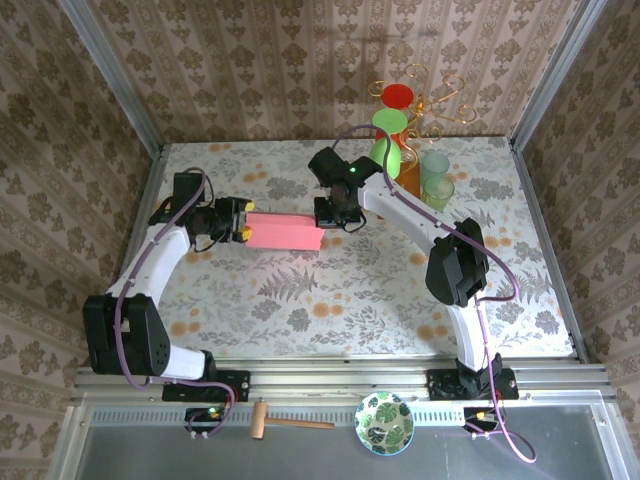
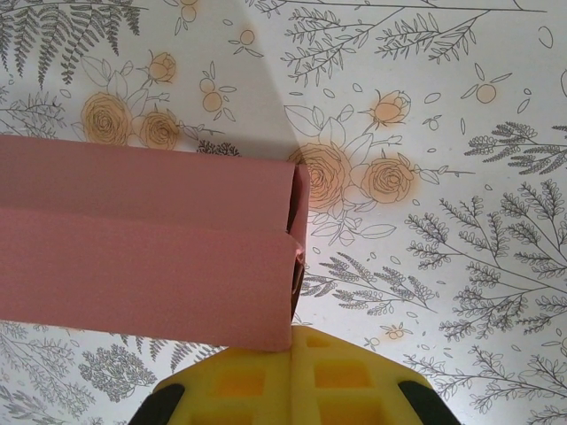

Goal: Fold the paper box

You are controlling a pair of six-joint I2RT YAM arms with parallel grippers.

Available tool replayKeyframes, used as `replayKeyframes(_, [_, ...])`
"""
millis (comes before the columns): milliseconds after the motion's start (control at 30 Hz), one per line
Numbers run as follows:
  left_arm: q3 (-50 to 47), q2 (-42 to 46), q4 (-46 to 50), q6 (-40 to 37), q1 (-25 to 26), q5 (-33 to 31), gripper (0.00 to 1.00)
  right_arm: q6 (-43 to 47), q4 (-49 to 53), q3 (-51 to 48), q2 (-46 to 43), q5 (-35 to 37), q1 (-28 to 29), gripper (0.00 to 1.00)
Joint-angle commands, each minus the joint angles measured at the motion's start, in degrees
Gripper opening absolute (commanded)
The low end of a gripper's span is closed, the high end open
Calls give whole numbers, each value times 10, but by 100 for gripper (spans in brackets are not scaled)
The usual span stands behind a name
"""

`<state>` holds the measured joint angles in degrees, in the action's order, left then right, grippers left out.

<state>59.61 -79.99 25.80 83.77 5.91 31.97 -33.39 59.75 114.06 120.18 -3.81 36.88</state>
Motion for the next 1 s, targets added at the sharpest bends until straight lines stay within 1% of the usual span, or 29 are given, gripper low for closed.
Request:
replayKeyframes(0, [-19,18,-10,12,-5,4,48,-8,22,10,16,11,2,0])
replayKeyframes(167, [-30,25,-13,13,-13,0,38,-8,23,10,16,10,2,0])
replayKeyframes(433, [-68,28,-57,29,-19,8,30,-9,23,12,15,5,4,0])
replayKeyframes(567, [-89,26,-82,40,-20,8,28,-13,24,18,11,-4,6,0])
replayKeyframes(667, [-95,20,-83,37,-26,6,27,-18,25,23,5,-14,7,0])
replayKeyframes(733, [-98,15,-85,36,-31,5,26,-21,25,26,0,-23,6,2])
replayKeyframes(800, [-98,9,-87,35,-33,3,25,-24,26,26,-3,-33,6,6])
replayKeyframes(967, [-97,-4,-90,31,-37,0,25,-35,21,20,-15,-57,7,20])
